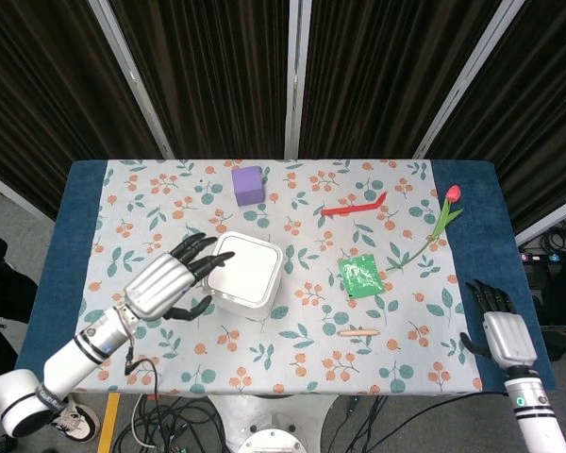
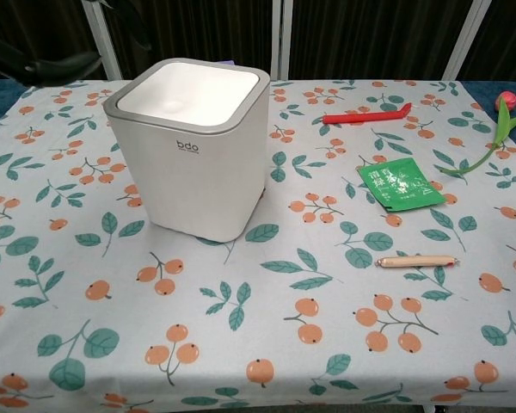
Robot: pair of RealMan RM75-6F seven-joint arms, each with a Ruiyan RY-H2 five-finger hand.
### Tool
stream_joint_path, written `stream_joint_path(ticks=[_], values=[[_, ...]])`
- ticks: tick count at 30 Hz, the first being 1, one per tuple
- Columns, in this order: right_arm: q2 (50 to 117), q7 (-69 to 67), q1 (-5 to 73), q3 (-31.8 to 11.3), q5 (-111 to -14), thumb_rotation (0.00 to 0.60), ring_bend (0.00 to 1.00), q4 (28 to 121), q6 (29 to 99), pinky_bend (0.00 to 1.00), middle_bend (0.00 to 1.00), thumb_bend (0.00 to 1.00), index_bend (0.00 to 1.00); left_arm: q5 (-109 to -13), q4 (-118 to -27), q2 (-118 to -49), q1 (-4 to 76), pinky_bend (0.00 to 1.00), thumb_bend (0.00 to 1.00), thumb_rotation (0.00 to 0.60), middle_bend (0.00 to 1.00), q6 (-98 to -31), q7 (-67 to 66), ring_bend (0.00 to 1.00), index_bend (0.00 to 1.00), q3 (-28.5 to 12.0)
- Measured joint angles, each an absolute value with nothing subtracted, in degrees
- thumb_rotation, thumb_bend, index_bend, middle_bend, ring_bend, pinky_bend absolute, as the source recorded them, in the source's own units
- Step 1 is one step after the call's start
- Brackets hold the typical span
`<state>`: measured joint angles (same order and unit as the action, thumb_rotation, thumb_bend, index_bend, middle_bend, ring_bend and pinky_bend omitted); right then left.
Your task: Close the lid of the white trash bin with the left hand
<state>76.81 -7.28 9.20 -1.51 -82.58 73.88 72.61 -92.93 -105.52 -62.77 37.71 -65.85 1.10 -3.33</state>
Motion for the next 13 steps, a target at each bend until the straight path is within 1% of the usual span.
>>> stream_joint_path(ticks=[2,4,7,13], values=[[76.7,-7.6,9.1,-1.6,-82.8,0.600,0.00,73.9,73.2,0.00,0.00,0.22,0.00,-93.1,-104.8,-62.7,35.4,0.00,0.47,0.584,0.07,-68.5,0.7,0.00,0.02,-2.6],[76.6,-8.0,8.9,-1.7,-83.0,0.600,0.00,73.7,73.9,0.00,0.00,0.22,0.00,-93.5,-103.0,-63.2,32.7,0.00,0.47,0.598,0.01,-71.6,-0.1,0.00,0.01,-1.5],[76.3,-8.4,8.8,-1.9,-83.4,0.600,0.00,73.9,74.7,0.00,0.00,0.22,0.00,-93.8,-99.3,-64.5,28.2,0.00,0.47,0.600,0.00,-75.9,-1.9,0.00,0.01,0.6],[76.6,-7.8,8.7,-2.2,-84.2,0.600,0.00,74.6,76.2,0.00,0.00,0.22,0.00,-92.9,-92.6,-67.7,20.3,0.00,0.47,0.600,0.00,-81.9,-4.4,0.00,0.01,3.8]])
